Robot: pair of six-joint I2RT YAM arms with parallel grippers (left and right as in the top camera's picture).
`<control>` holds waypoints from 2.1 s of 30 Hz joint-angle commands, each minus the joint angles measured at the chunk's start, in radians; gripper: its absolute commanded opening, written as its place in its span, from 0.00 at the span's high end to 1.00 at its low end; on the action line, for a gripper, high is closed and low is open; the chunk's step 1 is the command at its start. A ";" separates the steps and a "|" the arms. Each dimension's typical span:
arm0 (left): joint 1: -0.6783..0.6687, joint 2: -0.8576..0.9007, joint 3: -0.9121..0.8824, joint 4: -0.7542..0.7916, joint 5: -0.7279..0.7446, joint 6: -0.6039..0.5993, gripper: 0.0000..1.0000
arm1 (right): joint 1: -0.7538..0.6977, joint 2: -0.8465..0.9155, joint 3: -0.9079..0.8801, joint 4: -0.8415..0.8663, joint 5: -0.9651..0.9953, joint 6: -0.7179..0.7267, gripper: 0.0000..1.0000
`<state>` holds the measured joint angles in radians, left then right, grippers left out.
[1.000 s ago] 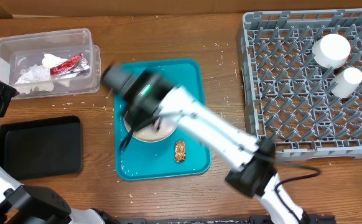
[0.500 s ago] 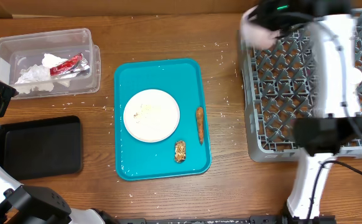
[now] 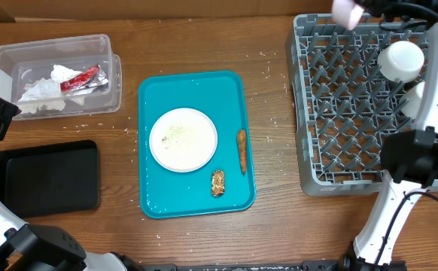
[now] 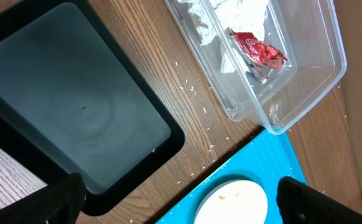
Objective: Sort waste into correct bins and load items into the dishwasher
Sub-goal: 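Set the bowl into the rack's top row and release it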
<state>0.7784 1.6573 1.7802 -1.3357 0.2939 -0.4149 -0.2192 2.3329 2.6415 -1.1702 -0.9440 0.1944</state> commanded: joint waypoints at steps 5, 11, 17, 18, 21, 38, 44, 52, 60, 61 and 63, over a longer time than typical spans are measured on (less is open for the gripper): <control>-0.007 0.011 0.002 -0.002 -0.013 0.019 0.00 | 0.018 0.057 -0.163 0.138 -0.135 0.046 0.96; -0.007 0.011 0.002 -0.003 -0.013 0.019 0.00 | 0.017 0.058 -0.289 0.195 -0.135 0.046 0.96; -0.007 0.011 0.002 -0.003 -0.013 0.019 0.00 | 0.016 0.058 -0.399 0.285 -0.131 0.095 0.96; -0.007 0.011 0.002 -0.003 -0.013 0.019 0.00 | 0.016 0.058 -0.401 0.282 -0.130 0.094 0.96; -0.007 0.011 0.002 -0.004 -0.013 0.019 0.00 | 0.016 0.058 -0.403 0.284 -0.120 0.095 0.96; -0.007 0.011 0.002 -0.002 -0.013 0.019 0.00 | -0.094 0.058 -0.402 0.248 -0.103 0.121 0.89; -0.007 0.011 0.002 -0.003 -0.013 0.018 0.00 | -0.123 0.045 -0.375 0.146 0.050 0.120 0.83; -0.007 0.011 0.002 -0.002 -0.013 0.018 0.00 | -0.129 -0.012 -0.213 -0.094 0.460 0.120 0.82; -0.007 0.011 0.002 -0.002 -0.013 0.018 0.00 | -0.130 -0.022 -0.073 -0.306 0.710 0.120 0.74; -0.007 0.011 0.002 -0.002 -0.013 0.018 0.00 | -0.130 -0.022 -0.061 -0.323 0.716 0.121 0.74; -0.007 0.011 0.002 -0.003 -0.013 0.018 0.00 | -0.130 -0.023 -0.035 -0.355 0.719 0.121 0.74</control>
<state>0.7784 1.6573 1.7802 -1.3388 0.2939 -0.4149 -0.3466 2.3569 2.5584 -1.5063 -0.3065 0.3145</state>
